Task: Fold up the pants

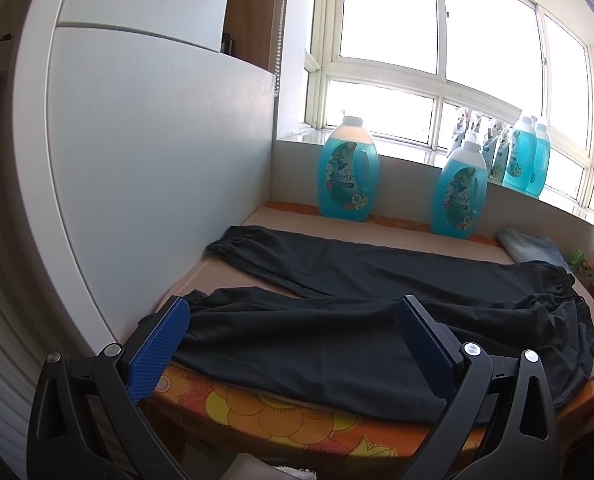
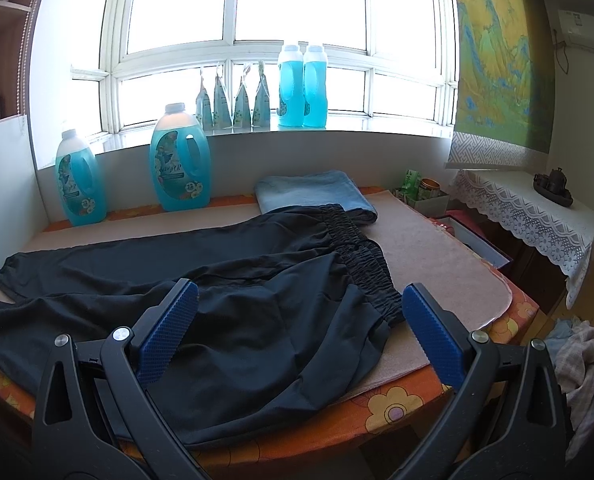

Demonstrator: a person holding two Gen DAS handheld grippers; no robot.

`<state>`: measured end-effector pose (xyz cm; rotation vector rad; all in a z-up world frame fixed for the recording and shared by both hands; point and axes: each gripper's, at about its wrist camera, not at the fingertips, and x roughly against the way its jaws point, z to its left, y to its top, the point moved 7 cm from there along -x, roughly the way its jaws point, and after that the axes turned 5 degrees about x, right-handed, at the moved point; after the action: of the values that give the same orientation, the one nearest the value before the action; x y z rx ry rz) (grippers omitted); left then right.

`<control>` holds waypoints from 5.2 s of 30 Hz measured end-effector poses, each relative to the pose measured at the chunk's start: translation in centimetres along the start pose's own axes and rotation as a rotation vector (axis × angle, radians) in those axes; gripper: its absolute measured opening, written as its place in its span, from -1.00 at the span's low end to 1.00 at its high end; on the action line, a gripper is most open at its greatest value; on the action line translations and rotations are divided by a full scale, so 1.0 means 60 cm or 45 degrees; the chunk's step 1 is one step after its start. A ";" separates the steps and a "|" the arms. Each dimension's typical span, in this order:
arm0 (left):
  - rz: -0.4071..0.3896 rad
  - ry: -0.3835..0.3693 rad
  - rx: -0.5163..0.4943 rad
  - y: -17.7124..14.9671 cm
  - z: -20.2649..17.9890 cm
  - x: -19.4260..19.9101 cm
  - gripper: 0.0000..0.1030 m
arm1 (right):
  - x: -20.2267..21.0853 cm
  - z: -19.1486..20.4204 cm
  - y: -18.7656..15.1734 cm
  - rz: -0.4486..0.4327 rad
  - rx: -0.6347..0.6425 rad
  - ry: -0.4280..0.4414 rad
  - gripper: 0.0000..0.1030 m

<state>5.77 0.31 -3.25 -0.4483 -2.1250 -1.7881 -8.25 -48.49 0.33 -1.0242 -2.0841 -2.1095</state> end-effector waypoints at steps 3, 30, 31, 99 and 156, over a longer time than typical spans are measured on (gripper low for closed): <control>0.002 -0.003 0.001 -0.001 0.001 0.001 0.99 | 0.001 0.000 0.000 -0.001 -0.001 -0.002 1.00; 0.013 -0.011 -0.010 0.002 -0.006 0.001 0.99 | 0.002 0.001 -0.001 -0.001 0.001 -0.003 1.00; 0.013 -0.012 -0.009 0.002 -0.006 0.000 0.99 | 0.002 0.001 0.000 0.000 0.002 0.000 1.00; 0.155 0.028 -0.160 0.063 0.055 -0.172 0.34 | -0.177 0.272 0.100 0.057 0.520 0.567 1.00; 0.766 0.254 -0.043 0.080 0.090 -0.685 -0.89 | -0.572 0.570 0.024 0.595 1.015 1.171 -0.16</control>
<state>44.50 5.22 -18.01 -0.7826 -1.5983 -1.4476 34.27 -32.84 -16.82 -0.2732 -1.6678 -1.0097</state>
